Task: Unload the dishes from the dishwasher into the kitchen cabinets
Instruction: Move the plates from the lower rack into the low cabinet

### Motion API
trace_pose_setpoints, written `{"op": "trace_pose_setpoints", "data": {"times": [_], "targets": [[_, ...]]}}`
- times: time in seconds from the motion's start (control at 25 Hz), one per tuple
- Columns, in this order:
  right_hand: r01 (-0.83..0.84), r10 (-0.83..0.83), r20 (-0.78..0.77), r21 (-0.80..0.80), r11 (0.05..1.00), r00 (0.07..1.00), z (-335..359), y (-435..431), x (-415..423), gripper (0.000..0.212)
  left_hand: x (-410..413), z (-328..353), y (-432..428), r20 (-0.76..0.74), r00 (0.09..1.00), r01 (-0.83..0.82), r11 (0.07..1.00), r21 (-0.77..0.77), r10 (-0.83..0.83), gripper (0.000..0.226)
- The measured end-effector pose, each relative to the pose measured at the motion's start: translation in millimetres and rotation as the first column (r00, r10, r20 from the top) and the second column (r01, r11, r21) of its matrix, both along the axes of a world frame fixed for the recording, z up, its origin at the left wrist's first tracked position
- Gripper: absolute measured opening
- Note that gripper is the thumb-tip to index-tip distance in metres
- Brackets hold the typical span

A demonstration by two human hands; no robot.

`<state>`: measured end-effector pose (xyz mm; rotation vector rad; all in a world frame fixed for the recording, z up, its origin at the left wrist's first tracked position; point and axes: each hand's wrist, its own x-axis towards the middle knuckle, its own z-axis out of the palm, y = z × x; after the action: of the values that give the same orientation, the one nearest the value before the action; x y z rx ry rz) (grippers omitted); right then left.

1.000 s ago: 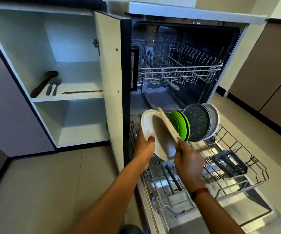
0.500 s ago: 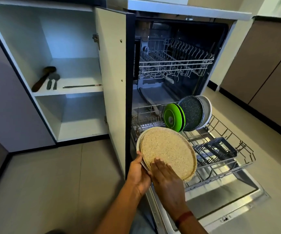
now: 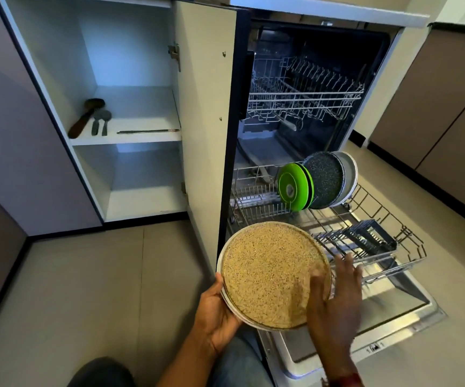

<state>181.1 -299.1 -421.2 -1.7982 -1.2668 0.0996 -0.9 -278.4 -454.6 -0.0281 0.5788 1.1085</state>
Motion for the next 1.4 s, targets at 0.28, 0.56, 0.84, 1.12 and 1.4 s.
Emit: {"op": "trace_pose_setpoints", "data": {"times": [0.28, 0.56, 0.84, 1.12, 1.4], "targets": [[-0.309, 0.235, -0.645, -0.001, 0.951, 0.727, -13.1, 17.6, -1.9, 0.042, -32.7, 7.7, -10.3, -0.074, 0.994, -0.076, 0.997, -0.002, 0.076, 0.055], [-0.323, 0.238, -0.67, -0.002, 0.947, 0.703, -22.4, 19.9, -48.7, 0.04, -73.2, 32.8, -1.8, -0.379, 0.895, -0.22, 0.972, 0.087, 0.236, 0.042], [-0.469, 0.313, -0.708, -0.029, 0.883, 0.633, -26.9, 28.6, -103.9, 0.04, -146.8, 43.2, 22.6, -0.65, 0.642, -0.356, 0.909, 0.217, 0.406, 0.027], [-0.541, 0.337, -0.728, -0.056, 0.839, 0.597, -25.4, 58.1, -182.9, 0.043, -226.5, 74.8, 75.1, -0.785, 0.492, -0.372, 0.906, 0.203, 0.378, 0.025], [-0.599, 0.511, -0.636, 0.094, 0.795, 0.578, 20.1, 139.4, -271.3, 0.043, -299.5, 94.8, 135.1, -0.781, 0.426, -0.508, 0.836, 0.21, 0.456, 0.019]]}}
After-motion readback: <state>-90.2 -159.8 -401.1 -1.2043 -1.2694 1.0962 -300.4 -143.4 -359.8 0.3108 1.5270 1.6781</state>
